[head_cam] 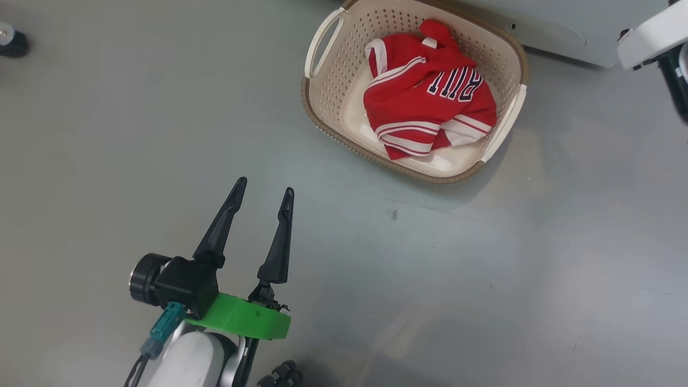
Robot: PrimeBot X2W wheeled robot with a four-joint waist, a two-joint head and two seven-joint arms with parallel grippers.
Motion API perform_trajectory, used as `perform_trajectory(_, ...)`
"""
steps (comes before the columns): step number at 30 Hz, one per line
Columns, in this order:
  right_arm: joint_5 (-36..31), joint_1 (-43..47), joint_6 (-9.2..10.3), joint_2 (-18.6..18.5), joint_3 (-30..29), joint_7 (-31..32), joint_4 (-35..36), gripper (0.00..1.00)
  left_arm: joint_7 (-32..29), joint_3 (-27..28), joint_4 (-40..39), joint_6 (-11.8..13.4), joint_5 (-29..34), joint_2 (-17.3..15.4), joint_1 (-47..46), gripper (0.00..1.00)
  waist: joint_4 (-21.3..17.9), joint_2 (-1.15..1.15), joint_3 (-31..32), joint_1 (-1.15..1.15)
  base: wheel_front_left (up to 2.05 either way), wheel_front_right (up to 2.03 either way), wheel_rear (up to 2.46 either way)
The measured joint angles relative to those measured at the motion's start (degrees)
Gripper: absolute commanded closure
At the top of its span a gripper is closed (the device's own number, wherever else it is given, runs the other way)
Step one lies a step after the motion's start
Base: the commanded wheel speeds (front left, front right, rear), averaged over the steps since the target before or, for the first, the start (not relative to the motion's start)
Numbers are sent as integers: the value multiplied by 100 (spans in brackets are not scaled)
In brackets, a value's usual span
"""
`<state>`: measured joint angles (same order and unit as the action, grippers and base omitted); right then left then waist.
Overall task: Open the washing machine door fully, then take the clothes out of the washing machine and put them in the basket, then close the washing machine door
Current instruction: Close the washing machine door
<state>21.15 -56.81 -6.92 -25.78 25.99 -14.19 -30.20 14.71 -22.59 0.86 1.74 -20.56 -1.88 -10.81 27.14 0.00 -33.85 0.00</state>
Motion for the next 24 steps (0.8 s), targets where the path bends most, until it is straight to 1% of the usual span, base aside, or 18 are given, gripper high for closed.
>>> perform_trajectory(4, 33, 407, 1, 213, 35, -9, -121, 100, 1, 58, 83, -1, 114, 0, -4, 0, -94, 0, 215, 0, 0, 0, 0)
perform_trajectory(9, 467, 959, 1, 637, -212, -31, -96, 100, 0, 213, 200, -2, 233, 0, -4, 0, -271, 0, 533, 0, 0, 0, 0)
perform_trajectory(14, 602, 1484, 2, 742, -560, -33, 177, 100, 1, 404, 269, -10, 336, 0, 24, 0, -499, 0, 882, 0, 0, 0, 0)
perform_trajectory(16, 606, 1731, 11, 771, -616, -33, 241, 100, 1, 501, 310, -10, 415, -1, 49, 0, -601, 0, 1023, 0, 0, 0, 0)
perform_trajectory(19, 549, 2084, 60, 821, -682, -32, 330, 100, 1, 635, 369, -31, 453, -12, 190, 0, -769, 0, 1239, 0, 0, 0, 0)
perform_trajectory(24, 549, 2624, 153, 1046, -868, -32, 523, 100, 1, 945, 421, -53, 478, -119, 419, 0, -1076, 0, 1598, 0, 0, 0, 0)
